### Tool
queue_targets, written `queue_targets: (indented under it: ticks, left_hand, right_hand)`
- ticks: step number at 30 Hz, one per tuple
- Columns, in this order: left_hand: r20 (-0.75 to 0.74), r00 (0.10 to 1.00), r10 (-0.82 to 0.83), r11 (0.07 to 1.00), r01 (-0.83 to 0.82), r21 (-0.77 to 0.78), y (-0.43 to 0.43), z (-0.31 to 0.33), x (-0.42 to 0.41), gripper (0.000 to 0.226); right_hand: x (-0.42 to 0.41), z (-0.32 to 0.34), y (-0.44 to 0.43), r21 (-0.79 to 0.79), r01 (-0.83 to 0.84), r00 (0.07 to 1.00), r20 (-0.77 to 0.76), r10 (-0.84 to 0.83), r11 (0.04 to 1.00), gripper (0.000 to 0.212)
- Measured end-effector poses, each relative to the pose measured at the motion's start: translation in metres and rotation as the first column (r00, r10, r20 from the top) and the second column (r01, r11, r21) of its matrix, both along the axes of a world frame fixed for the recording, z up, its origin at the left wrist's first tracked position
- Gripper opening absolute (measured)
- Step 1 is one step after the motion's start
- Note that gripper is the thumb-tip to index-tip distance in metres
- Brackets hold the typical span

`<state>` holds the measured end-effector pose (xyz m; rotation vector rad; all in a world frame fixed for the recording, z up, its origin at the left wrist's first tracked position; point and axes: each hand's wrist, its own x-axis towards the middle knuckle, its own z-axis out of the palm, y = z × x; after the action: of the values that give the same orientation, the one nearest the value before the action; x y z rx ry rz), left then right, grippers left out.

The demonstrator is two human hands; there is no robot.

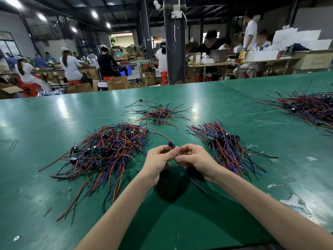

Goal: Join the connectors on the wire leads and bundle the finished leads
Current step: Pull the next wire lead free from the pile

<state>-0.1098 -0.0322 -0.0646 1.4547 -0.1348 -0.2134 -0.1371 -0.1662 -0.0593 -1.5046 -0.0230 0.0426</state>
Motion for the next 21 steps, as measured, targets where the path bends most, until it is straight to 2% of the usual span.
queue_targets:
  ticks: [9,15,21]
  left_hand:
    - [0.0,1.0,0.013,0.999,-0.013,0.033,0.0003,-0.001,0.002,0.019]
    - [0.09,0.996,0.022,0.999,-0.026,0.047,-0.0001,-0.0004,-0.0006,0.016]
    - [0.107,0.993,0.048,0.998,-0.051,0.025,-0.002,-0.0018,-0.001,0.008]
  right_hand:
    - [0.0012,-0.0018,-0.0005,-0.011,-0.01,0.999,-0.036,0.01,1.0,0.009]
    - [0.0009,0.0,-0.0023,-0.12,-0.057,0.998,-0.041,0.052,0.991,0.018]
    - [0.0006,-0.0006,-0.0007,-0.076,-0.088,0.996,-0.029,0.086,0.993,0.016]
